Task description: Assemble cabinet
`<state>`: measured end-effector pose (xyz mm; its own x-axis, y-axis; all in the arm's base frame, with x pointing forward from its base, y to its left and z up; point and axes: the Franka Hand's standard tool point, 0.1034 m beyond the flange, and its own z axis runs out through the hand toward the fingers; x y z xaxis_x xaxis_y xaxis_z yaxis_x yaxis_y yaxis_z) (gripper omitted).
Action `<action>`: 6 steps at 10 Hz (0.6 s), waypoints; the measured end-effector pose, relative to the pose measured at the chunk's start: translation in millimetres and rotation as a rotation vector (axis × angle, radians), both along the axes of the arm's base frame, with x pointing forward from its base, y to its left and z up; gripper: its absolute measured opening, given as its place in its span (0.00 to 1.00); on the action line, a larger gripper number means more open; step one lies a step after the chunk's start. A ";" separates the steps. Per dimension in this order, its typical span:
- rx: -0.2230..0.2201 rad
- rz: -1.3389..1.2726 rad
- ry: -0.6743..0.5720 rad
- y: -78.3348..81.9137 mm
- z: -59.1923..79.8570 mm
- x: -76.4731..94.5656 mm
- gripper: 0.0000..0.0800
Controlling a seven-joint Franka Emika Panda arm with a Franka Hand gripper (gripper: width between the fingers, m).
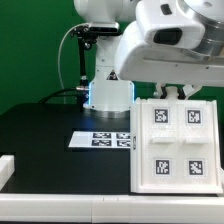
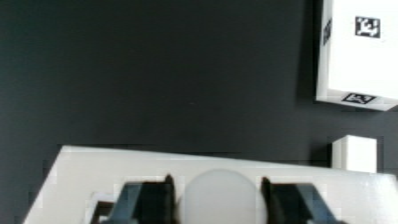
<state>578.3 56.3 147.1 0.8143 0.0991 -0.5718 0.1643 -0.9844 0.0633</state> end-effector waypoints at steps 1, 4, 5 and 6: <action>-0.001 -0.002 0.001 -0.6 -0.5 -0.1 0.28; 0.000 0.016 0.003 4.7 -3.6 2.3 0.28; 0.000 0.016 0.004 4.6 -3.5 2.3 0.28; -0.001 0.018 0.004 5.8 -3.6 2.1 0.28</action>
Offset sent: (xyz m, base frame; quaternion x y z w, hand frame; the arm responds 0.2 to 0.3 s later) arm 0.0161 0.0178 -0.0026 0.0264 0.0151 -0.0532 0.9981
